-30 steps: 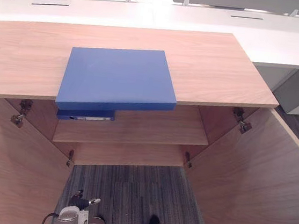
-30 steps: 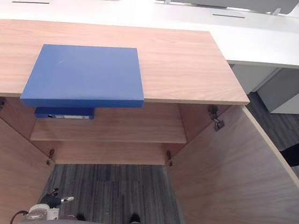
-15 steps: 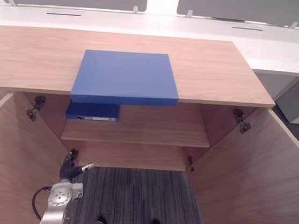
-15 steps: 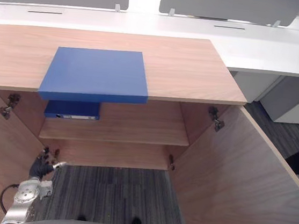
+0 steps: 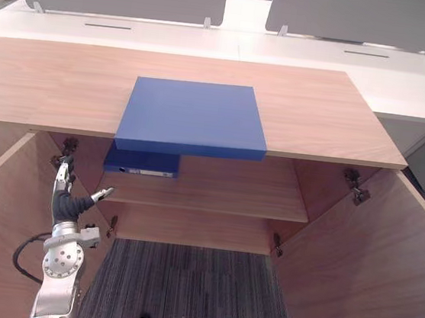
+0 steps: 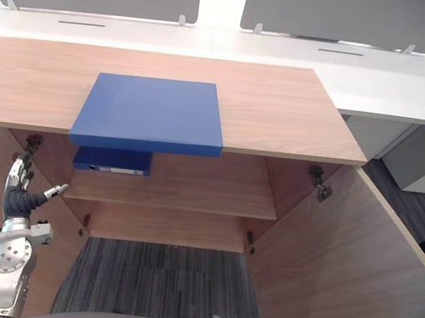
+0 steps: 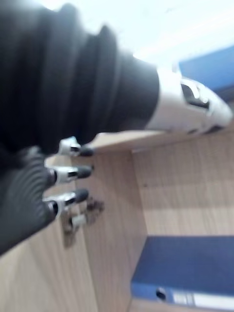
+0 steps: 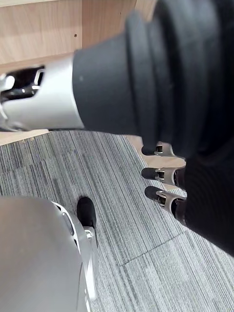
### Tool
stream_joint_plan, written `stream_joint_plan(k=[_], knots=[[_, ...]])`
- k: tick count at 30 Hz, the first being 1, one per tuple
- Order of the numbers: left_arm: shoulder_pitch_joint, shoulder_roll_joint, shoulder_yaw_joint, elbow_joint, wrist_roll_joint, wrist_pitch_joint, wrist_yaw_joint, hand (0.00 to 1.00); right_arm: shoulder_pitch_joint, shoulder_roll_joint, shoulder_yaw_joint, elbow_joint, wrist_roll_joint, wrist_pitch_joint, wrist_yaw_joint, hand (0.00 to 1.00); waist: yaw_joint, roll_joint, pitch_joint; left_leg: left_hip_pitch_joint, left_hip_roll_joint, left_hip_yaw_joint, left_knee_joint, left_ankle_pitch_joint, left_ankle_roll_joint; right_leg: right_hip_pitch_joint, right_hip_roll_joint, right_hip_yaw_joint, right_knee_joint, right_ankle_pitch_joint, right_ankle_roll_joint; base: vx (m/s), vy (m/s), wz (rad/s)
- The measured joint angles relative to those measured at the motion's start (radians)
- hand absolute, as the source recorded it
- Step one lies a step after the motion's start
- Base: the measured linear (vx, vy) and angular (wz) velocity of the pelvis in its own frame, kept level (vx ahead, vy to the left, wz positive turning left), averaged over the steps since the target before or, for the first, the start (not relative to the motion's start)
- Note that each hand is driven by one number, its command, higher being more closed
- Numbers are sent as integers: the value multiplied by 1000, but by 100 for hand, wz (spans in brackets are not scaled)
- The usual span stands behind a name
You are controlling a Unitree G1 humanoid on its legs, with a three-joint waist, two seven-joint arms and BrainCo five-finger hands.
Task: Walk over to the cabinet, pick up the folder, carry it to the office cabinet, place the folder inside the office cabinet, then close the office cabinet door
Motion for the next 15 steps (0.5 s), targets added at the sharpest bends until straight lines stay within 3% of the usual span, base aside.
stream_joint_plan(k=[7, 15], knots=[[-13, 125, -51, -79, 153, -15, 8, 0, 5, -3, 36, 2, -8, 0, 4, 0, -13, 0, -2, 3, -2, -8, -12, 13, -1, -2, -2, -3, 2, -7, -3, -50, -14, 2], [-65, 196, -98, -95, 371, -15, 27, 0, 2, -11, 69, 3, -9, 0, 3, 0, -26, -2, -3, 4, -2, -10, -18, 17, 0, -1, 0, -2, -4, 2, 10, -4, -2, 1]])
